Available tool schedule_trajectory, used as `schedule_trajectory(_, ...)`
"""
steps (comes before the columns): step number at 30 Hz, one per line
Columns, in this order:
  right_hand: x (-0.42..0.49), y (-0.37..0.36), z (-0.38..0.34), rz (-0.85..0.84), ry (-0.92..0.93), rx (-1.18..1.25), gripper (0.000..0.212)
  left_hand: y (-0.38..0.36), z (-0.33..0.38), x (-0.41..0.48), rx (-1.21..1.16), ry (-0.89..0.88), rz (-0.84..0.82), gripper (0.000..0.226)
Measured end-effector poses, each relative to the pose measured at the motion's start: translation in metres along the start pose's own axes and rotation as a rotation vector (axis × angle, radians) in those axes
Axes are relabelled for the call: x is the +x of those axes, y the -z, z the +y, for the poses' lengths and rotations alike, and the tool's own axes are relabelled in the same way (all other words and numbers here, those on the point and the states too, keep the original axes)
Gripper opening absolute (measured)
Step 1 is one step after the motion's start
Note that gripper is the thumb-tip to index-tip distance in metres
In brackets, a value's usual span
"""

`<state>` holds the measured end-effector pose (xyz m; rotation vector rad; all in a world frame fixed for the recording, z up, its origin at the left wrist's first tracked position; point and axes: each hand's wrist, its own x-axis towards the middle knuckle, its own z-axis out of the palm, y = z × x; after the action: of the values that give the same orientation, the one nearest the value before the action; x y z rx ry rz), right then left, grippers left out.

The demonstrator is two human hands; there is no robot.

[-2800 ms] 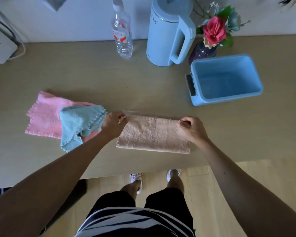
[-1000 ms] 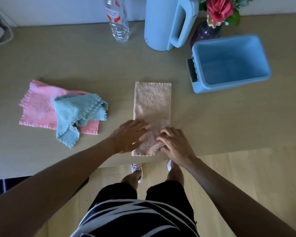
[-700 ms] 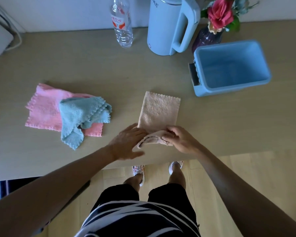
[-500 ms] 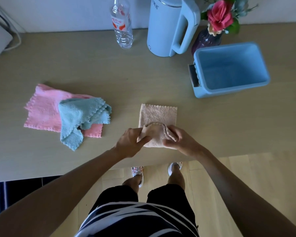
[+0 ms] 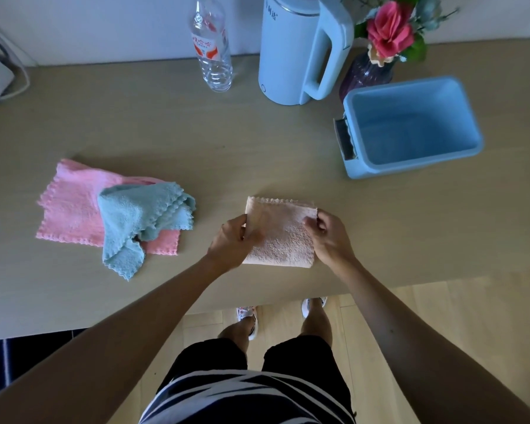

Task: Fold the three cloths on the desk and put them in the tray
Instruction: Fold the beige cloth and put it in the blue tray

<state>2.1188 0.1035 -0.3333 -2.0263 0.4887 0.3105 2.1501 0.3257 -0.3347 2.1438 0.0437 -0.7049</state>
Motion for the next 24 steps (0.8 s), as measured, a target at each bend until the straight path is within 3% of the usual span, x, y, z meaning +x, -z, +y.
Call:
schedule_trajectory(11, 0.022, -0.011, 0.004, 0.087, 0.038, -0.194, 0.028, -0.006, -0.01, 0.007, 0.109, -0.109, 0.132, 0.047)
schedule_trajectory(14, 0.021, -0.011, 0.002, 0.13, 0.081, -0.213, 0.017, -0.006, -0.01, 0.004, 0.213, -0.121, 0.142, 0.055)
schedule_trajectory(16, 0.015, -0.011, -0.002, 0.209, 0.124, -0.227, 0.031, -0.005, -0.007, 0.0, 0.388, -0.204, 0.271, 0.057)
schedule_trajectory(18, 0.007, -0.013, -0.004, 0.339, 0.212, -0.338, 0.049, -0.006, -0.004, -0.002, 0.581, -0.427, 0.364, 0.055)
schedule_trajectory(20, -0.004, -0.02, -0.006, 0.37, 0.355, -0.486, 0.054, -0.011, -0.005, 0.0, 0.693, -0.625, 0.296, 0.057)
schedule_trajectory(22, -0.013, -0.031, 0.0, 0.253, 0.428, -0.614, 0.061, -0.016, -0.006, 0.004, 0.764, -0.704, 0.16, 0.062)
schedule_trajectory(24, -0.018, -0.044, 0.009, 0.095, 0.384, -0.734, 0.07, -0.022, -0.011, 0.01, 0.858, -0.707, 0.072, 0.065)
